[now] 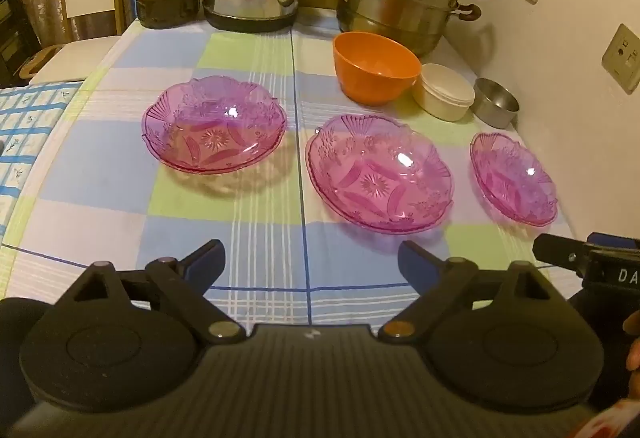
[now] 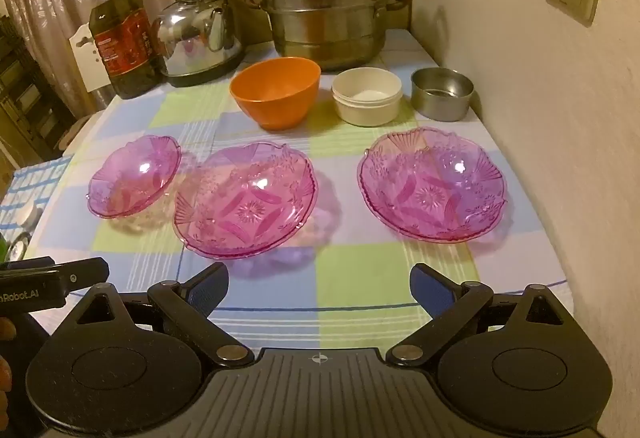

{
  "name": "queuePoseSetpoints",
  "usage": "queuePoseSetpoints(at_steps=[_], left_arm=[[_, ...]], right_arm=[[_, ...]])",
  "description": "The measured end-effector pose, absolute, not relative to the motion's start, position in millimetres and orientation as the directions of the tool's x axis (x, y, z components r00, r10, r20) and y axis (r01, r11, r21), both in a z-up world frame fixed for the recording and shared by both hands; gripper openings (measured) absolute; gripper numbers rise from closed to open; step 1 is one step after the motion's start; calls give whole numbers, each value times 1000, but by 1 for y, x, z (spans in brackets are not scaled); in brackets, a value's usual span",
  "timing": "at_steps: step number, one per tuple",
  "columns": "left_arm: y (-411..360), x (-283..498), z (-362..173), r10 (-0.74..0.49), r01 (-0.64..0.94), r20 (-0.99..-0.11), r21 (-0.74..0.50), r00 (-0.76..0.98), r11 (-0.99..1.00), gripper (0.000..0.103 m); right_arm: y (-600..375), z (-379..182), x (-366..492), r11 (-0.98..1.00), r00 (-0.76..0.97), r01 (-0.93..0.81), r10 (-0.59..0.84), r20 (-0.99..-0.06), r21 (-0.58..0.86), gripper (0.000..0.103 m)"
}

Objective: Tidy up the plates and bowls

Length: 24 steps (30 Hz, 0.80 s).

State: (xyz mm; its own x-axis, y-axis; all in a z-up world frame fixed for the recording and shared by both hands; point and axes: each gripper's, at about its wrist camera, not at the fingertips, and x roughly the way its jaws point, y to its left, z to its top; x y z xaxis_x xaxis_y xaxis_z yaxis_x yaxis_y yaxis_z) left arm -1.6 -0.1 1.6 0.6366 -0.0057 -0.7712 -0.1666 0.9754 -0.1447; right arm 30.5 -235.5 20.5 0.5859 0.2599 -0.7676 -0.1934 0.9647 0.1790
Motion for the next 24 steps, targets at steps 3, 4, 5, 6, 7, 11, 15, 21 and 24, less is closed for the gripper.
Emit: queuePoseSetpoints(at_steps=[3, 4, 5, 6, 7, 11, 15, 21, 24], left_arm=[[-1, -1, 2, -6, -162, -785, -135, 620, 978, 92], [-1, -1, 3, -7, -156, -784, -133, 620, 979, 92], [-3, -1, 4, -7, -149, -784, -127, 621, 981, 92], [-4, -1, 4, -5, -145, -783, -122, 622, 982, 92], [-5, -1, 5, -5, -143, -783, -120, 622, 982, 91], [-8, -1, 1, -12, -141, -779, -129, 627, 982, 90], [-13, 2, -2, -12, -140, -780, -128, 626, 982, 90], [-11, -8, 2, -28, -128, -771, -142, 637, 981, 90], [-13, -8, 4, -38, -119, -768, -148, 640, 982, 90]], right_arm=[[-232, 19, 26, 962, 597, -227, 261, -758, 153, 97], [-231, 20, 26, 965, 596, -220, 250, -763, 144, 97], [-229, 20, 25, 964, 593, -222, 253, -765, 147, 97], [-228, 20, 24, 963, 592, -224, 254, -765, 147, 97], [-226, 20, 23, 963, 593, -227, 255, -764, 145, 97], [-226, 22, 23, 963, 596, -227, 257, -760, 148, 97], [-224, 21, 21, 963, 598, -224, 256, -760, 148, 97], [-224, 21, 22, 965, 597, -216, 250, -763, 147, 97], [-225, 21, 23, 965, 596, -217, 250, -763, 147, 97]])
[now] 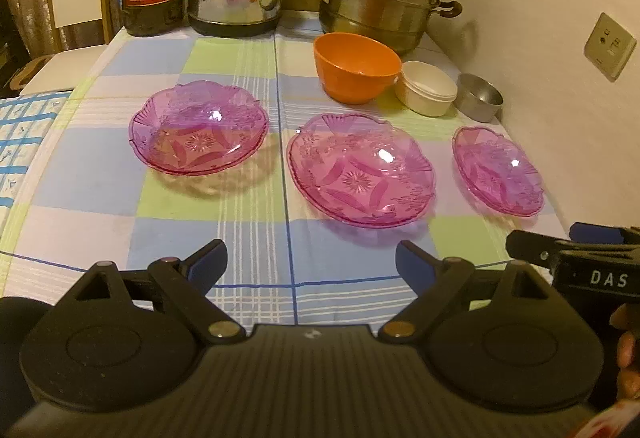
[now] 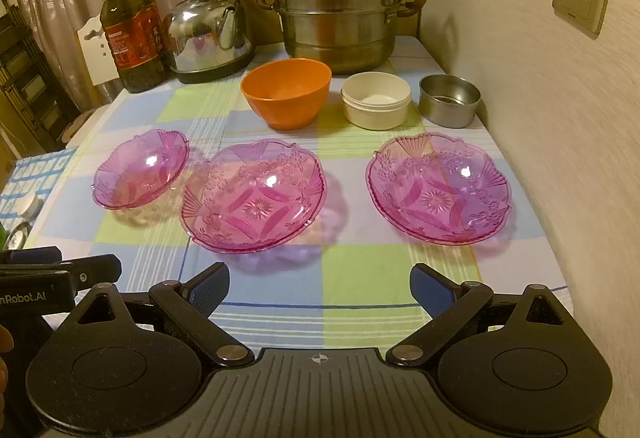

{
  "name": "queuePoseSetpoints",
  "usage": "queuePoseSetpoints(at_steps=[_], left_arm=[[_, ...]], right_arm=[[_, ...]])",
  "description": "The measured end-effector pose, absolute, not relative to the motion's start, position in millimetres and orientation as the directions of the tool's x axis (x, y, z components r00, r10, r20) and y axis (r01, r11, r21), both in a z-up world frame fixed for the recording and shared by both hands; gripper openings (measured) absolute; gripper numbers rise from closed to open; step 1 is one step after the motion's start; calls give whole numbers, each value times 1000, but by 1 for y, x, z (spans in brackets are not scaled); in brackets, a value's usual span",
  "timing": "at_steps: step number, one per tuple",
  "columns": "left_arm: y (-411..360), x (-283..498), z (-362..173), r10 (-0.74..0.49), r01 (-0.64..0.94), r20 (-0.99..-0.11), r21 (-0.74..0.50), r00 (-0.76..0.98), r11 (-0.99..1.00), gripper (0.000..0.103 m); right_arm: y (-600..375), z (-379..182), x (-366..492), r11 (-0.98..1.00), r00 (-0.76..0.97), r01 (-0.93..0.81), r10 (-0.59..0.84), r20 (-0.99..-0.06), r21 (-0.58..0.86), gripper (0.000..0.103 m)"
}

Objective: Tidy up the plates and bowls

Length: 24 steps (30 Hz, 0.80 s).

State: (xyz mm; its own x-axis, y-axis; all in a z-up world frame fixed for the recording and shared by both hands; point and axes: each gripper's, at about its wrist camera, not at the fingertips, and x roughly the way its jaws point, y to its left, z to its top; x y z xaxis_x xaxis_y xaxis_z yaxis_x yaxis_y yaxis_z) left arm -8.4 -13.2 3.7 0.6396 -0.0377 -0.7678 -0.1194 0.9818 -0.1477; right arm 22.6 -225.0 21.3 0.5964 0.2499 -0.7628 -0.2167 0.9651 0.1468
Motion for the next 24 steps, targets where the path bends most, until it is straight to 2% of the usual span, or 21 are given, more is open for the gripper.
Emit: queuePoseSetpoints(at_steps=[24], left_arm=[[-17, -6, 3, -39, -109, -769, -141, 638, 984, 90]], right_arm=[[-224, 20, 21, 963, 593, -221, 256, -763, 152, 97]])
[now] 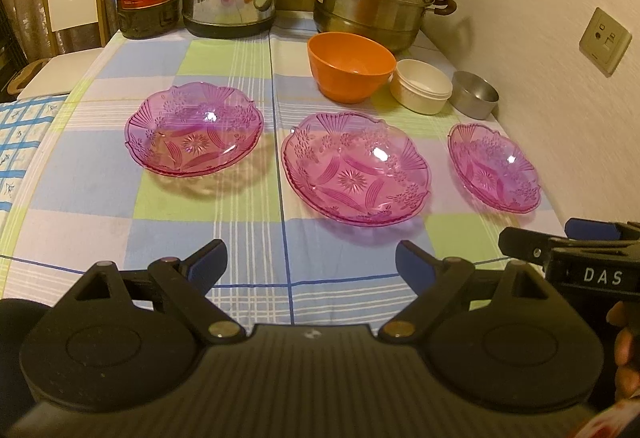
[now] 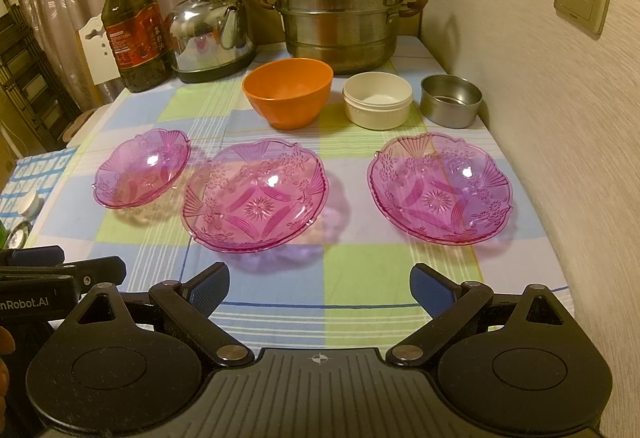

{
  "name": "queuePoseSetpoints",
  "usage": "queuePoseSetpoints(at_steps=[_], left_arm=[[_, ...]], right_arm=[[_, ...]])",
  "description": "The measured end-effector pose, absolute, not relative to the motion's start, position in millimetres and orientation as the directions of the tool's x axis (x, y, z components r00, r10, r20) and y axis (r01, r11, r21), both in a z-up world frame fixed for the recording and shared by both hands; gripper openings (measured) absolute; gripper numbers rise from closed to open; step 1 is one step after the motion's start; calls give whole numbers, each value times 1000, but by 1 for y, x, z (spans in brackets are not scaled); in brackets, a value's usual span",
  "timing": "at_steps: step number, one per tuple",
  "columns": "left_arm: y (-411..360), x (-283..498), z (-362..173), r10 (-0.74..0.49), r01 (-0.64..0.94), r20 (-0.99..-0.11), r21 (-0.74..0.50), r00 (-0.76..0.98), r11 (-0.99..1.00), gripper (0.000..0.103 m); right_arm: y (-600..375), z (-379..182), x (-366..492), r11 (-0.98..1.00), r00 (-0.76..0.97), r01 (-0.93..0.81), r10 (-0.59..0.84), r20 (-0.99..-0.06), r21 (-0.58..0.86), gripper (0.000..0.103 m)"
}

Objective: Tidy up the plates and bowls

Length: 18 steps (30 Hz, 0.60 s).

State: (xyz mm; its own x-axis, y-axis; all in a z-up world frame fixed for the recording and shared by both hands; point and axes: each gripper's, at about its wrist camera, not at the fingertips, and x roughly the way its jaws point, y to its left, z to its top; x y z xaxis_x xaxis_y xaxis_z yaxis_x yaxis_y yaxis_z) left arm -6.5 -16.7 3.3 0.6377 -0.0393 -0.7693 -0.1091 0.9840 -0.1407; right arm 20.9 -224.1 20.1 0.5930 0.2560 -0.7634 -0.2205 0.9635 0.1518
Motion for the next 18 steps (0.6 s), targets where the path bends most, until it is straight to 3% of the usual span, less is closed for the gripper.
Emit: queuePoseSetpoints(at_steps=[18], left_arm=[[-16, -7, 4, -41, -109, -768, -143, 639, 984, 90]], right_arm=[[-225, 20, 21, 964, 595, -217, 256, -762, 154, 97]])
